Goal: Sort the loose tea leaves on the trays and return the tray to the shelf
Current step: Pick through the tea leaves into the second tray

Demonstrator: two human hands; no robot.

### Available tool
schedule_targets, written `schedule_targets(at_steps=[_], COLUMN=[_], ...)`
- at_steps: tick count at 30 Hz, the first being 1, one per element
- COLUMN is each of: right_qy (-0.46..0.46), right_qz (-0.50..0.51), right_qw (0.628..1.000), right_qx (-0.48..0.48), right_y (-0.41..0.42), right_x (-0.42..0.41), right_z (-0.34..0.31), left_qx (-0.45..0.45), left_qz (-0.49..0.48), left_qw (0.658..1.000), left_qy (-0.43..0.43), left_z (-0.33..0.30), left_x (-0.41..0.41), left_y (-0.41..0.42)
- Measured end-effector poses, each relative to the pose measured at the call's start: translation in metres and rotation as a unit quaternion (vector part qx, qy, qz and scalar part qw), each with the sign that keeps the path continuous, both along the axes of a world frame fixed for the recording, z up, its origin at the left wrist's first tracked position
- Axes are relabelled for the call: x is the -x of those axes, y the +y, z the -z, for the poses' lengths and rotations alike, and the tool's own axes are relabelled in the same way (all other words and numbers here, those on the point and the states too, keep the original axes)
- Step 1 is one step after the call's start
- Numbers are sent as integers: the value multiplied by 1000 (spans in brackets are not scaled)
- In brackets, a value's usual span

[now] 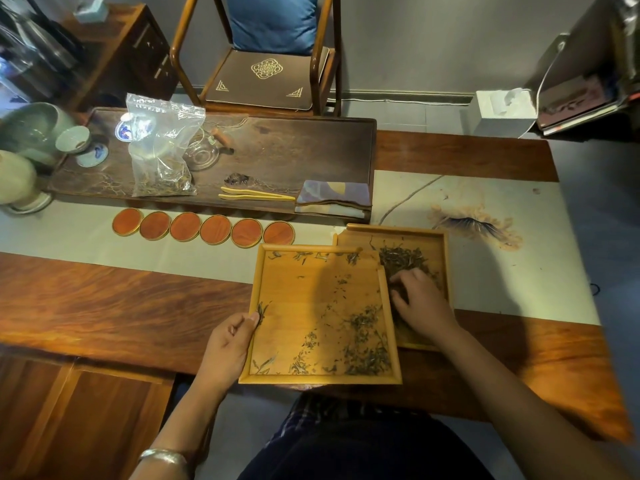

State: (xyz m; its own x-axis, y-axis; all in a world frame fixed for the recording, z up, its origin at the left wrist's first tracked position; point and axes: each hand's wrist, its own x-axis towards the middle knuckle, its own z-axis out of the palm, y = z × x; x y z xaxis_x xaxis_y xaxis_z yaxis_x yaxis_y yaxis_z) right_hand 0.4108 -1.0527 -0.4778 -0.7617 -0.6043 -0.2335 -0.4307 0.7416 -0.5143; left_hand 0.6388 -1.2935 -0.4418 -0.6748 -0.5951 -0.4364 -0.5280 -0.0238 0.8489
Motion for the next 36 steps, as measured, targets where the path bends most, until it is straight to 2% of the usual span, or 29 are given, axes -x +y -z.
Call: schedule_targets(at_steps=[3,7,10,16,22,26,30,32,36], right_qy=[2,44,37,-2,23,42,61,83,107], right_qz=[-36,21,54,-29,45,-29,-152,-165,-129], right_qw=[999,997,997,999,991,988,982,980,984], right_qx=[-1,52,30,-18,121,146,90,76,59], right_y=[-2,0,0,-2,11,14,10,3,-9], right_x=[-8,1,13,4,-15,-35,-42,-38,-18], right_z=[4,0,-1,0,-25,-46,-46,-41,-28], left_qx=[-2,-10,-4,5,-1,9,15,20,7], left_qz=[-3,-1,0,8,13,16,33,39,41], left_qw=[1000,1000,1000,1000,1000,1000,999,999,999], left_qy=[4,2,-1,-2,-4,2,6,3,-1], left_z=[0,-2,-3,-3,-3,-4,-4,-4,-4], left_x=[2,4,5,9,17,22,25,25,23], left_y=[0,1,0,2,2,5,6,7,9])
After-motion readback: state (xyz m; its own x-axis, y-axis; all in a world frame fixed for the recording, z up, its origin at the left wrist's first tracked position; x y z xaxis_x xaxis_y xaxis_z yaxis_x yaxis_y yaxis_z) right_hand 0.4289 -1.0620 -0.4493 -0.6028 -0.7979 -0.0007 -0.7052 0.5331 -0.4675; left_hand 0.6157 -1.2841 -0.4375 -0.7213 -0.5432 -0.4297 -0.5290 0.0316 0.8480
